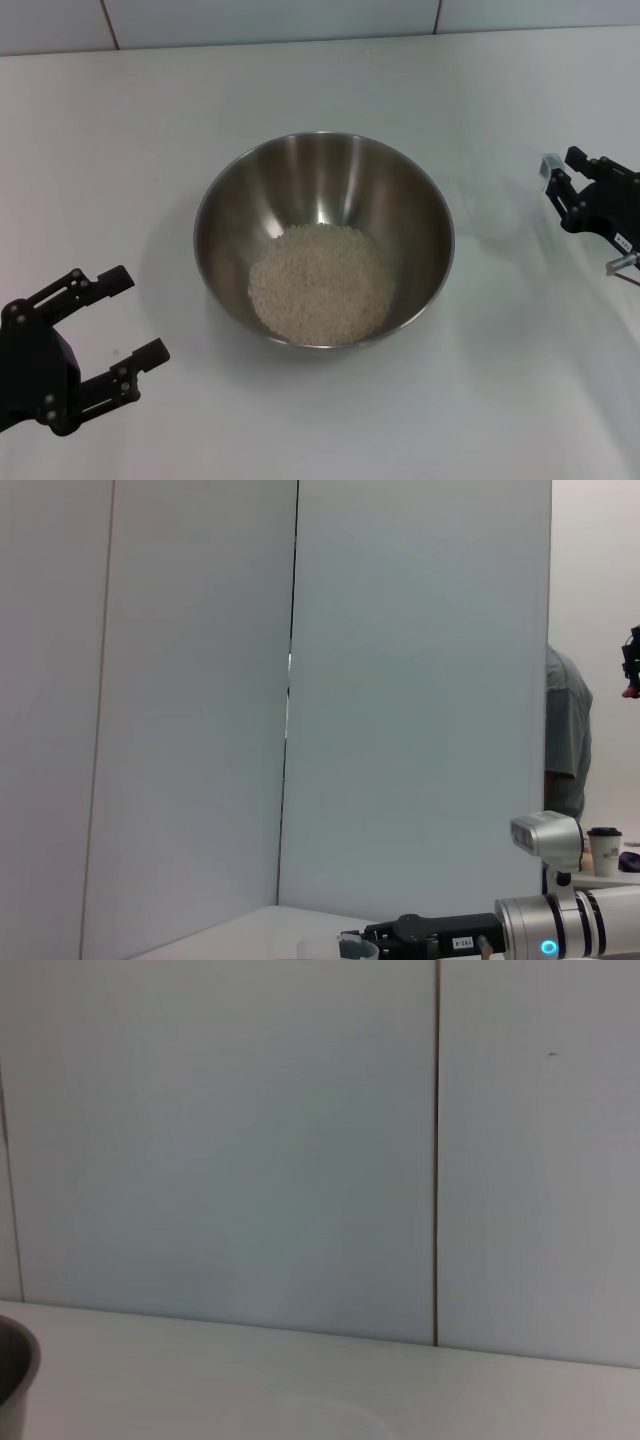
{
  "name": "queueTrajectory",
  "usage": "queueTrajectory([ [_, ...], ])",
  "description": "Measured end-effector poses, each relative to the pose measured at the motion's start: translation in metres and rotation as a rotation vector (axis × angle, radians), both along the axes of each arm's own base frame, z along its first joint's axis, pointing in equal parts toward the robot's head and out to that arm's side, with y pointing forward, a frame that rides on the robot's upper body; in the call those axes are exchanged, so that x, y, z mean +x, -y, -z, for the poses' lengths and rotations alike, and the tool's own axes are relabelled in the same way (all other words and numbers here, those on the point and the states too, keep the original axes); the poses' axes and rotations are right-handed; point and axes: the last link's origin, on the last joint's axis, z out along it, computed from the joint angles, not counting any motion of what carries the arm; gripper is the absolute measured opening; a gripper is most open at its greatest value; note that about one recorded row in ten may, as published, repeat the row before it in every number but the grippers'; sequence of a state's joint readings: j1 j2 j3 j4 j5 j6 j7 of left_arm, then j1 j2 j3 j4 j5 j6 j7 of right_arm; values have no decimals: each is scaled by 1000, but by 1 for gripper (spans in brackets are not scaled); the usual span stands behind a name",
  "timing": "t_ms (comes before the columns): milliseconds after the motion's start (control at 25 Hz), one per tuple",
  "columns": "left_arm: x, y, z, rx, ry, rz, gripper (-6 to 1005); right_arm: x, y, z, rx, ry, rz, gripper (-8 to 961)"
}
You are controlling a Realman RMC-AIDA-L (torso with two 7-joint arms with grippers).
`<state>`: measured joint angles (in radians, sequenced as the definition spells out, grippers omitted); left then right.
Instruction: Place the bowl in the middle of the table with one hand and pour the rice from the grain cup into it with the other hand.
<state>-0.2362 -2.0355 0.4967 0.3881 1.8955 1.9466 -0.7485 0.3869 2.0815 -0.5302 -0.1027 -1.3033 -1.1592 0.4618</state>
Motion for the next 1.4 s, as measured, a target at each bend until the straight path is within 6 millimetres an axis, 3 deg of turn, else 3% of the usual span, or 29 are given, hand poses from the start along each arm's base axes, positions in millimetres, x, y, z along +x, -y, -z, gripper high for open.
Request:
queueTrajectory([
  [280, 0, 0, 0, 0, 2, 1, 772, 3, 4, 0, -2, 0, 7, 303],
  [720, 0, 2, -1, 3, 9, 4, 772, 6, 15, -4, 15, -12, -5, 302],
  [920, 1, 1, -2, 3, 9, 7, 772, 11, 22, -6, 22, -12, 10, 383],
  [1040, 1, 1, -2, 3, 8, 8, 772, 13, 28, -6, 24, -17, 5, 502],
  [1080, 1, 0, -2, 3, 7, 8, 772, 13, 30, -7, 27, -20, 4, 502],
  [1400, 0, 1, -2, 3, 7, 7, 772, 8, 60, -33, 154, -106, -104, 501],
])
